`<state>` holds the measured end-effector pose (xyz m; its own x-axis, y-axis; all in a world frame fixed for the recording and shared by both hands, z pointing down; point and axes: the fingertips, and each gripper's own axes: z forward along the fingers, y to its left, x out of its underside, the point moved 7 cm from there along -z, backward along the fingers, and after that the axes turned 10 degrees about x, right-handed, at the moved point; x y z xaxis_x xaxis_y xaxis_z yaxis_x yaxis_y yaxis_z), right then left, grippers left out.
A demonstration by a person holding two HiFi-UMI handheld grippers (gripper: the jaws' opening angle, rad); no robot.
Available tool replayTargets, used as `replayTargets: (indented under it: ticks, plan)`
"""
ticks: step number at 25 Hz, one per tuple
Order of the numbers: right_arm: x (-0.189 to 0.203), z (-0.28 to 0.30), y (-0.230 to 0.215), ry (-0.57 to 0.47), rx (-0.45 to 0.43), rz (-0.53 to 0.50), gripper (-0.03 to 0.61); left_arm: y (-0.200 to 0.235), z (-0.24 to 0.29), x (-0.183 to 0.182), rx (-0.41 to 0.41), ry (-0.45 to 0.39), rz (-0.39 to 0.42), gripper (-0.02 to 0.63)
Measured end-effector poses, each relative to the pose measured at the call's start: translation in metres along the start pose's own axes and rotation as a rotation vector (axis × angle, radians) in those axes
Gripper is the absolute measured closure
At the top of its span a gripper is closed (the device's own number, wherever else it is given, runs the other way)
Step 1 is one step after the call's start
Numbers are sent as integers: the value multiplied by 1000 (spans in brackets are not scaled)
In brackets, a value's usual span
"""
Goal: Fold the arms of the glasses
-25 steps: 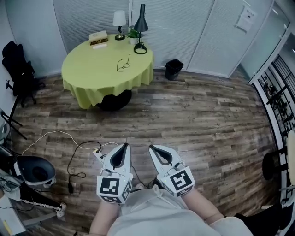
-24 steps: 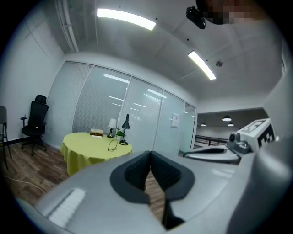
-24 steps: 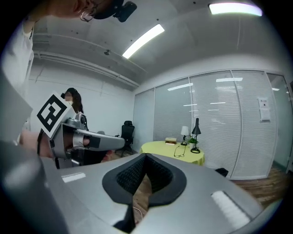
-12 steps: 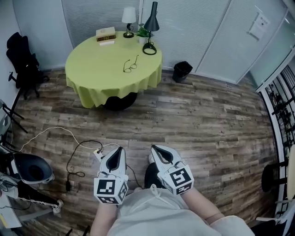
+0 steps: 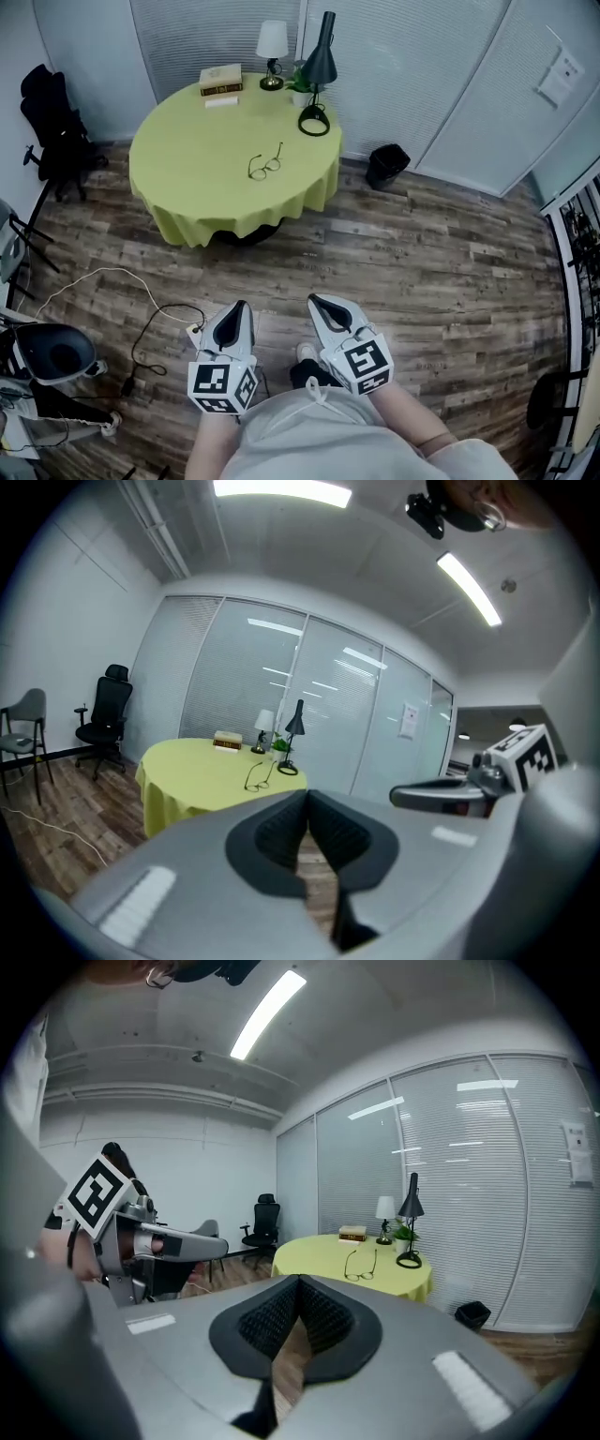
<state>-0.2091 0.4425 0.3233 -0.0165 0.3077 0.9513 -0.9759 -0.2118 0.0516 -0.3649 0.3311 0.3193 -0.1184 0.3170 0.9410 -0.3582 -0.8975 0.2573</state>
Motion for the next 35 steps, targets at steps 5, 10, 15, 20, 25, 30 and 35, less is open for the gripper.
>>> replayTargets:
  ticks: [5, 10, 15, 20, 25, 30, 35]
  plan:
    - [-7, 46, -78, 12, -30, -7, 580, -1, 90, -18, -35, -1, -10, 607]
    - [-12, 88, -140, 29, -54, -7, 580, -2, 156, -28, -57, 5, -23, 607]
    - [-14, 132, -172, 59, -73, 4, 580, 18, 196, -29, -89, 45, -39, 607]
    - [-13, 183, -191, 90, -90, 8, 578, 49, 240, -36, -105, 56, -66, 607]
    - [-21, 248, -204, 122, -104, -12, 580, 94, 291, -51, -102, 59, -85, 607]
    - [-41, 327, -222, 161, -131, -38, 580, 145, 352, -75, -97, 70, -89, 607]
    - [-55, 398, -237, 199, -141, -78, 578, 189, 398, -88, -86, 93, -119, 607]
